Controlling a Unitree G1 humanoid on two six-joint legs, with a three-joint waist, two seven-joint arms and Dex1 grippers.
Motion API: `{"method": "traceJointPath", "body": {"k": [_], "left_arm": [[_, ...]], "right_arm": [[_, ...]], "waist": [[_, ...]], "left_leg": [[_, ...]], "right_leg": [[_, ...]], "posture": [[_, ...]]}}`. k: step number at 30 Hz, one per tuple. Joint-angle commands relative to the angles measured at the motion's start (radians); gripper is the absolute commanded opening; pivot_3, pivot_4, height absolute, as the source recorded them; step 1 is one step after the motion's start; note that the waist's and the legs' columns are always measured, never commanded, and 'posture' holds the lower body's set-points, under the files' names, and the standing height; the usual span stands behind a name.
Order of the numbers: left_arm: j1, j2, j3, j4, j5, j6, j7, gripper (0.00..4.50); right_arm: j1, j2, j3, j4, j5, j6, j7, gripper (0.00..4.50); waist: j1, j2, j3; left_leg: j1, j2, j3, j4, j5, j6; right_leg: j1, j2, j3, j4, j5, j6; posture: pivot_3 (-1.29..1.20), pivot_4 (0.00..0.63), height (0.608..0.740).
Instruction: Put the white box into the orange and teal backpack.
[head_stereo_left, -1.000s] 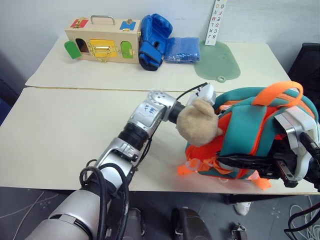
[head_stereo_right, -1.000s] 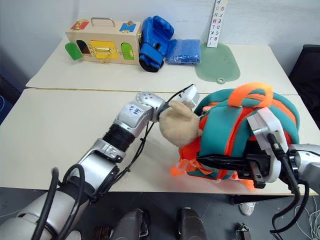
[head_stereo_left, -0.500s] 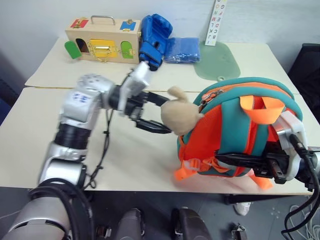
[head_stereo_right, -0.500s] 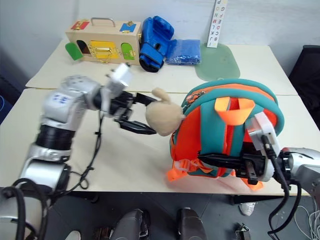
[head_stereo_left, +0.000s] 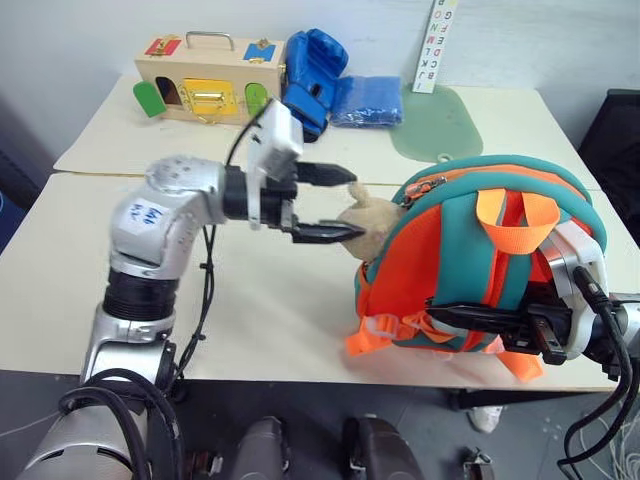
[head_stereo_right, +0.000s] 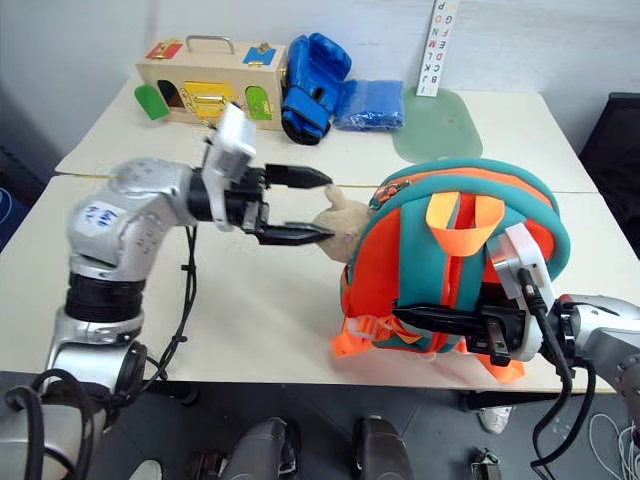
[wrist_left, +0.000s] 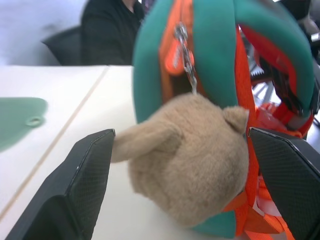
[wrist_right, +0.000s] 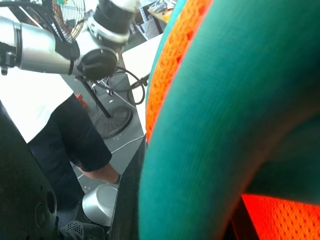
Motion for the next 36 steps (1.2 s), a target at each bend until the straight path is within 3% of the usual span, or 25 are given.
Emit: {"method": "traceJointPath", "body": {"k": [1,5,15,18,23,27,36], "left_arm": [[-0.031,-0.033,-0.054,0.086,0.023,-0.050,-0.027,4.48],[-0.088,-0.070,-0.082,0.225,0.047,-0.095,-0.051,4.31],[-0.129,-0.002,-0.086,0.306,0.060,-0.126,-0.175,1.56],[-0.113,0.050,-0.086,0.326,0.094,-0.155,-0.193,1.07],[-0.069,0.158,-0.072,0.352,0.136,-0.202,-0.223,0.98],[0.024,0.235,-0.073,0.305,0.138,-0.218,-0.263,0.98],[0.190,0.123,-0.223,0.187,0.263,-0.341,-0.180,0.98]], "right_arm": [[-0.026,0.009,0.006,-0.016,0.029,-0.005,-0.008,0.00],[-0.043,0.016,0.019,-0.008,0.016,-0.011,-0.021,0.00],[-0.014,0.025,-0.007,-0.022,0.009,-0.023,-0.049,0.00],[0.007,0.033,-0.029,-0.038,0.020,-0.030,-0.066,0.00],[0.038,0.086,-0.051,-0.069,0.005,-0.070,-0.137,0.00],[0.049,0.146,-0.012,-0.076,-0.101,-0.127,-0.213,0.00],[0.087,0.165,0.006,-0.098,-0.191,-0.176,-0.213,0.00]], "waist": [[0.001,0.000,0.000],[0.003,0.000,0.000],[0.001,0.000,0.000],[0.001,0.000,0.000],[-0.001,0.000,0.000],[-0.002,0.000,0.000],[0.005,0.000,0.000]], "left_leg": [[0.001,0.000,0.000,0.000,0.000,0.000],[0.001,0.000,0.000,0.000,0.000,-0.001],[0.000,0.000,0.000,0.000,0.000,0.000],[0.000,0.000,0.000,0.000,0.000,0.000],[0.000,0.001,0.000,-0.001,0.000,0.000],[0.001,0.001,0.001,-0.001,0.000,0.000],[0.000,0.000,0.000,0.000,-0.003,0.005]], "right_leg": [[0.000,0.000,0.000,0.000,0.000,0.000],[0.000,0.001,0.000,0.000,0.000,0.000],[0.000,0.000,0.000,-0.001,0.000,0.000],[0.000,0.000,0.000,-0.001,0.000,0.000],[0.000,0.000,0.000,-0.001,0.000,0.000],[-0.001,0.000,0.000,0.000,-0.001,-0.001],[0.000,-0.001,0.000,0.000,-0.001,-0.001]], "posture": [[0.00,0.150,0.740],[0.00,0.150,0.740],[0.00,0.150,0.740],[0.00,0.150,0.740],[0.00,0.150,0.740],[0.00,0.150,0.740],[0.00,0.150,0.740]]}}
